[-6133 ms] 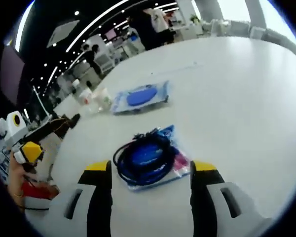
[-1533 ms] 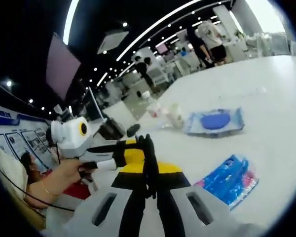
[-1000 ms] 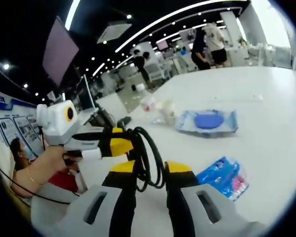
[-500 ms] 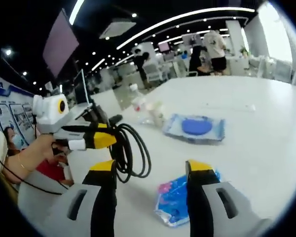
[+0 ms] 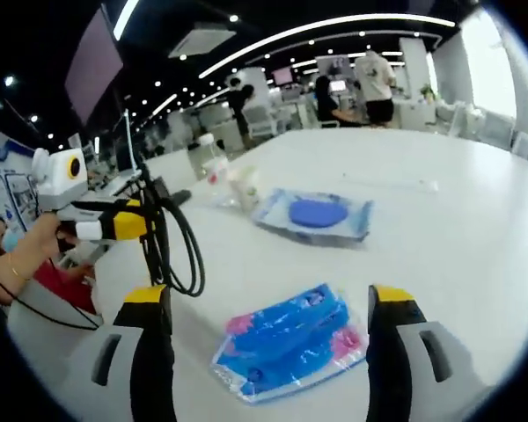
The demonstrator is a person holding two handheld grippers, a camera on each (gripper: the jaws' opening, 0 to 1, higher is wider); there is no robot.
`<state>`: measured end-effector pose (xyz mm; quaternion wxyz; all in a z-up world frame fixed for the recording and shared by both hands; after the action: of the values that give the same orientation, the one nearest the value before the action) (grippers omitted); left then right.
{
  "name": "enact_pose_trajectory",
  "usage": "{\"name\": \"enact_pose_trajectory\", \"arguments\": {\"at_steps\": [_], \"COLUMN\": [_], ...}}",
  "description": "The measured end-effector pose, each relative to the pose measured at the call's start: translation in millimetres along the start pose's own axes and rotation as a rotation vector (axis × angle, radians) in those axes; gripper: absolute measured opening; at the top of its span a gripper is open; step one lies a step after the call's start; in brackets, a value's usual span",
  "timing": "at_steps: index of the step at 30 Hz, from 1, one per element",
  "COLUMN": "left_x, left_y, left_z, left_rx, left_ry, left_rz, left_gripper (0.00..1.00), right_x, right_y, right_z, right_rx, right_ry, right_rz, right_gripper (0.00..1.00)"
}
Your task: Arrange the tabletop items into an orderly group along one side of the table until the central work area is clear of visible clutter.
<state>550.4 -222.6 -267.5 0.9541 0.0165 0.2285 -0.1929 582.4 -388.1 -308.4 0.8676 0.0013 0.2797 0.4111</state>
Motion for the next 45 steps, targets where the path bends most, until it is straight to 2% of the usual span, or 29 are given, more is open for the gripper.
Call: {"name": "enact_pose_trajectory", "arguments": {"at_steps": [3,12,14,20,22,28,32,33,38,42,45], "left_x": [0,1,1,0,0,-1,-1,-1,-3,-2,-3], "left_y": [1.2,1.6,2.7,4.7,4.9,6.2,6.8,7.3,5.8,3.8,4.8], "left_z": [-0.7,-2.9,-2.6,-1.9,-1.5,0.1,0.4,0.7,1.2,1.8,1.5], "left_rx": [-0.004,-0.014,-0.018,-0.035,-0.035,-0.049,-0.060,-0.070,-0.107,-0.102,-0.097], "left_ry": [0.002,0.012,0.012,0.008,0.008,0.000,0.000,-0.002,-0.004,-0.004,0.000], "left_rz": [0.005,0.007,0.014,0.020,0.021,0.029,0.030,0.030,0.020,0.014,0.018], "left_gripper": [0.10,0.10,0.10,0.10,0.10,0.10,0.10,0.10,0.10,0.10,0.10], "right_x": [5,16,16,19,19,24,26,26,28,30,32], "right_y": [-6,-20,-25,-35,-39,-42,-48,-48,-51,-57,-58], "right_z": [-7.6,-19.7,-19.3,-24.8,-29.9,-31.9,-42.6,-46.2,-46.3,-50.9,-55.8], "right_rx": [-0.001,-0.012,-0.016,-0.036,-0.062,-0.185,-0.231,-0.222,-0.200,-0.224,-0.240], "right_ry": [0.035,0.086,0.081,0.110,0.135,0.148,0.207,0.221,0.207,0.231,0.247], "right_rz": [0.016,0.025,0.007,0.006,0.001,0.008,-0.005,-0.007,-0.008,-0.032,-0.036], "right_gripper": [0.93,0.85,0.80,0.71,0.65,0.52,0.44,0.42,0.34,0.26,0.26]}}
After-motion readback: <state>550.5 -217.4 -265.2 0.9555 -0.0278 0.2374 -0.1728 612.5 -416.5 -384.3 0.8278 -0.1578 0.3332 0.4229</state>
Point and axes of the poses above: the point that each gripper's makers call its tool centre point, and the gripper's own axes: x roughly forward along the fingers, y roughly to its left, z roughly out of its top, the point moved 1 cm from there along -x, roughly backward along the fingers, and after that the axes turned 3 degrees about z, right-handed, at the moved point
